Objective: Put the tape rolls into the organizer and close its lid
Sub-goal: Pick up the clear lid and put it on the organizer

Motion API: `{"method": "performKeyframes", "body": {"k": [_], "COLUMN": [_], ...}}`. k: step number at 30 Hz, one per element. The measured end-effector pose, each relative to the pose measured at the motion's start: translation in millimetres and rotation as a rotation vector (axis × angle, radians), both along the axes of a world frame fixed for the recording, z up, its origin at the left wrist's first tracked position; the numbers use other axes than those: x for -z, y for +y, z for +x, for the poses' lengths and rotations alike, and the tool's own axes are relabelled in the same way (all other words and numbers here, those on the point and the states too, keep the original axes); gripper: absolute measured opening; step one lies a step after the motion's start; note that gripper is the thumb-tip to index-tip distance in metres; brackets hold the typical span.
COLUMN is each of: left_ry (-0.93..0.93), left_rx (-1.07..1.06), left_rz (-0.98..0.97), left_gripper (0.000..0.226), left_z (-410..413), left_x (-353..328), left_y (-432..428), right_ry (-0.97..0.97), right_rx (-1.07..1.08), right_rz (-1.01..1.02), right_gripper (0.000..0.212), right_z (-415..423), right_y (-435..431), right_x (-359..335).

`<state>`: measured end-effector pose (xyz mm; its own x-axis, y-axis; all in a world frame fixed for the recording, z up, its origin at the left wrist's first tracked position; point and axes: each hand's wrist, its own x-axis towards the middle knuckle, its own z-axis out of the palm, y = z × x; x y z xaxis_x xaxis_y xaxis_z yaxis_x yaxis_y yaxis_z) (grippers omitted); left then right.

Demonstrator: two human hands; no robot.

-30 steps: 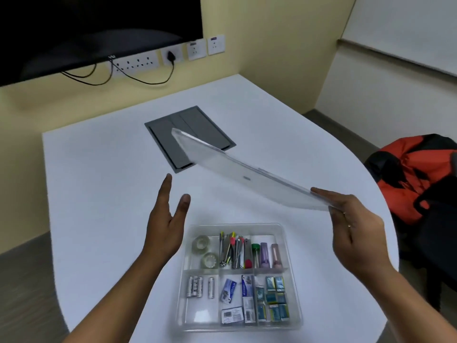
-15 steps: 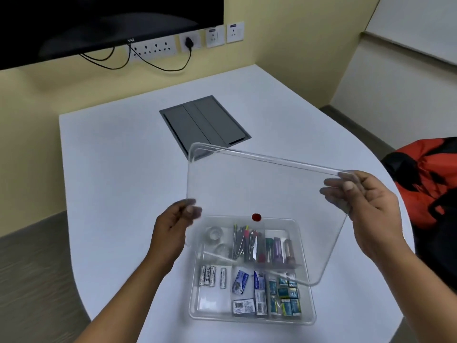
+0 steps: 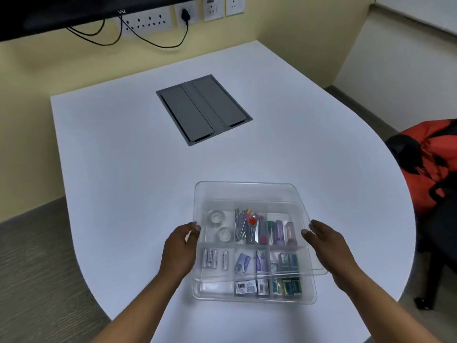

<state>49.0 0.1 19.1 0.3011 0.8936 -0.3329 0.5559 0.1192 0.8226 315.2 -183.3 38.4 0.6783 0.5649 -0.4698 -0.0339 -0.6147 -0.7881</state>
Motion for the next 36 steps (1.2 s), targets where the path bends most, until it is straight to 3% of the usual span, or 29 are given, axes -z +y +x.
{"method": "performKeyframes", "body": {"k": [4, 7, 15, 19, 24, 29, 36], "left_ry": [0.264, 0.346, 0.464, 0.474, 0.632, 0.780, 0.831], "left_rx": [0.247, 0.382, 0.494, 0.568, 0.987, 1.095, 1.113], "left_rz": [0.106, 0.136, 0.219, 0.313, 0.378, 0.381, 0.367], "left_gripper": [0.048, 0.055, 0.076, 0.096, 0.132, 0.142, 0.142], "left_z": [-13, -15, -19, -18, -12, -10, -1], "left_x": [26, 36, 39, 30, 18, 17, 15], "left_y": [-8, -13, -10, 2, 10, 14, 24], "right_ry": [-0.129, -0.208, -0.276, -0.360, -0.596, -0.655, -0.706], "right_rx": [-0.069, -0.113, -0.266, -0.439, -0.877, -1.174, -1.229], "right_rz": [-0.080, -0.151, -0.318, -0.301, -0.449, -0.622, -0.664], "right_gripper": [0.062, 0.063, 0.060, 0.091, 0.132, 0.151, 0.157], "right_z": [-8, -13, -15, -8, -2, -2, 1], "right_y": [-18, -29, -45, -35, -9, 7, 18], "right_x": [6, 12, 28, 22, 21, 19, 19]}}
